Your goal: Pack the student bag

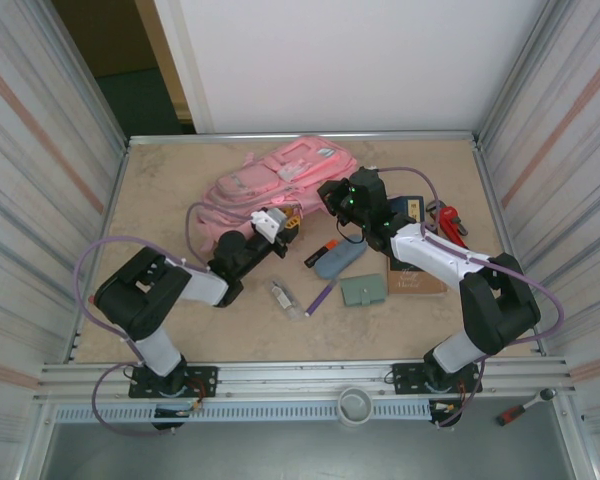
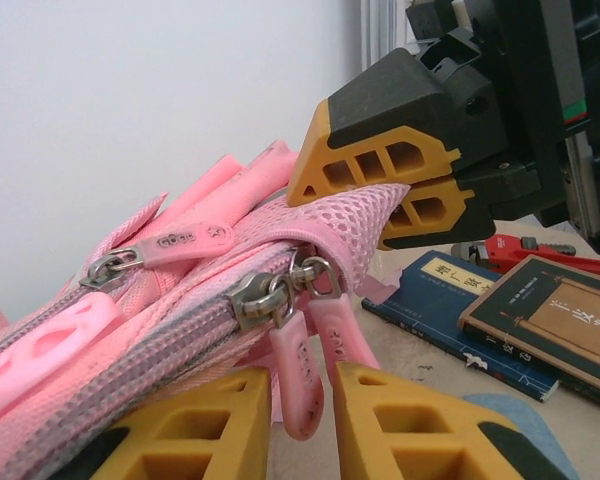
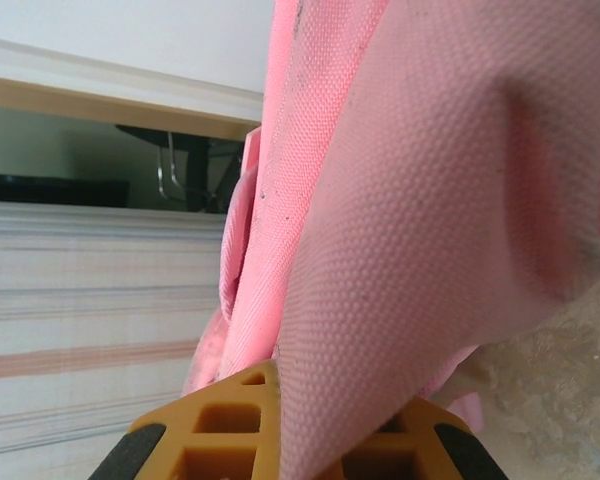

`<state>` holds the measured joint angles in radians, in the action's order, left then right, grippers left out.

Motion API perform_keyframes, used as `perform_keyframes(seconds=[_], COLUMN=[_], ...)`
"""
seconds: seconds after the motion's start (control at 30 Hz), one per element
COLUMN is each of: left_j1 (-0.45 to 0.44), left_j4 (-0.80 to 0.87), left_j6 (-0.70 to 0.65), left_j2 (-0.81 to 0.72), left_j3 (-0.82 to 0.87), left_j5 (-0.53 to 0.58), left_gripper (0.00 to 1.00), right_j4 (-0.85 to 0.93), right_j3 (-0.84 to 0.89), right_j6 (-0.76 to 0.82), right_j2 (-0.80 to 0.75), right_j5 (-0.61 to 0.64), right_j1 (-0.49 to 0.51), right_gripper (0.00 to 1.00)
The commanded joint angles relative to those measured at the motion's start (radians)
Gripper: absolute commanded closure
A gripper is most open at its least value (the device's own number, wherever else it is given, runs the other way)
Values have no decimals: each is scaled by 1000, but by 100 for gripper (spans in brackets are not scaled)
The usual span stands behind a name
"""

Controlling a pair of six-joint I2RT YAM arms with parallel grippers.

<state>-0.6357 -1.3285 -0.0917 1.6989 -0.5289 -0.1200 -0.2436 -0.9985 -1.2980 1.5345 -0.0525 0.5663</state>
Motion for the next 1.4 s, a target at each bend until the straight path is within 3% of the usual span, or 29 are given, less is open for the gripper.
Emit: perform_keyframes(seconds=[0.0, 0.2, 0.5, 0.63, 0.87, 1.03, 1.2, 1.27, 1.37], left_j1=[11, 5, 2, 2, 23, 88, 185, 170, 174], left_j4=[-17, -3, -3, 8, 288, 407, 568, 657, 658], left_j6=[6, 21, 37, 79, 165, 281, 375, 368, 396], left_j2=[16, 37, 19, -31, -192, -280, -403, -438, -423], left_j3=[-51, -91, -66, -18, 36, 63, 109, 113, 119], left_j5=[63, 73, 77, 59, 12, -51, -152, -110, -128], left_gripper=[77, 80, 100, 100, 100, 100, 100, 100, 100], right_j4=[-43, -48, -28, -9, 44, 15, 47, 55, 36], right_j3=[-22, -22, 7, 40, 60, 70, 13, -17, -41], right_j6=[17, 14, 36, 78, 258, 327, 407, 420, 433], right_j2=[-43, -37, -52, -68, -57, -6, 85, 137, 197], right_j5=[-53, -55, -33, 18, 169, 175, 75, 10, -74], right_j1=[33, 46, 18, -9, -40, -87, -199, -239, -254], right_gripper=[96, 97, 97, 97, 97, 98, 98, 98, 98])
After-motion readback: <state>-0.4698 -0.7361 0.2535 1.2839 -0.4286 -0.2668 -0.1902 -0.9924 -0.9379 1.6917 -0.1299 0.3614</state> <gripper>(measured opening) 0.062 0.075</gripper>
